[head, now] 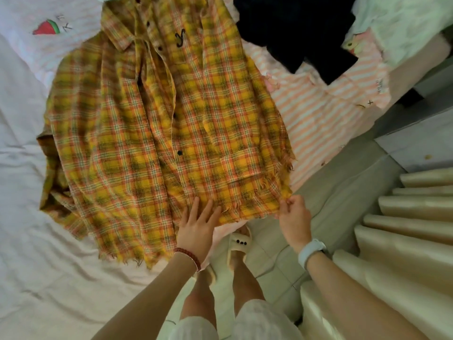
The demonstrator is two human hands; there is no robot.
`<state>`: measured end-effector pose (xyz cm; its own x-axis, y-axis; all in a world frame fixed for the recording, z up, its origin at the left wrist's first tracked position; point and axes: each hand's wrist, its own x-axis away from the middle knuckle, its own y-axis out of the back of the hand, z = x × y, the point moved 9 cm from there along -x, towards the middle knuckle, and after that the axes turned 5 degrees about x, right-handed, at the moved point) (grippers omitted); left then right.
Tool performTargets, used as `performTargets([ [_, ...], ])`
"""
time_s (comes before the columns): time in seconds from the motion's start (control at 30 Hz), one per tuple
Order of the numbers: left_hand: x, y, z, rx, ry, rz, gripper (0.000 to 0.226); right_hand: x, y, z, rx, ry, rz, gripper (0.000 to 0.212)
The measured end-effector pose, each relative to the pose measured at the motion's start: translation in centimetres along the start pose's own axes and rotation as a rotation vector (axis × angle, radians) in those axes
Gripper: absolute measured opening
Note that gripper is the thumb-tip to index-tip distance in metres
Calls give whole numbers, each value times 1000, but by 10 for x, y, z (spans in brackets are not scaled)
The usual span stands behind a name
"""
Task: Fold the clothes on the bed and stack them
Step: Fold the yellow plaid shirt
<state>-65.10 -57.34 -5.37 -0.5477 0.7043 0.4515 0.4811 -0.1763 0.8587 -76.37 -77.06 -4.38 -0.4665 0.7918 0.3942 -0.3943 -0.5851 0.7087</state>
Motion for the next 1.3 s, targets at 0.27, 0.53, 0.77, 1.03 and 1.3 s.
performTargets([
  [0.27,24,-35,12,-147,40,381,60,8,-18,-27,286,-10,227,6],
  [0.53,-3,41,71,810,717,-431,42,-55,-12,16,-8,-106,125,28],
  [0.77,-15,33,74,921,750,-394,38,-75,-34,25,-503,-451,87,16],
  [1.03,30,17,57,867,741,-446,36,-47,16,32,-245,-61,-143,20],
  [1.3,35,25,69,527,800,-351,26,-54,3,10,5,-138,-34,32],
])
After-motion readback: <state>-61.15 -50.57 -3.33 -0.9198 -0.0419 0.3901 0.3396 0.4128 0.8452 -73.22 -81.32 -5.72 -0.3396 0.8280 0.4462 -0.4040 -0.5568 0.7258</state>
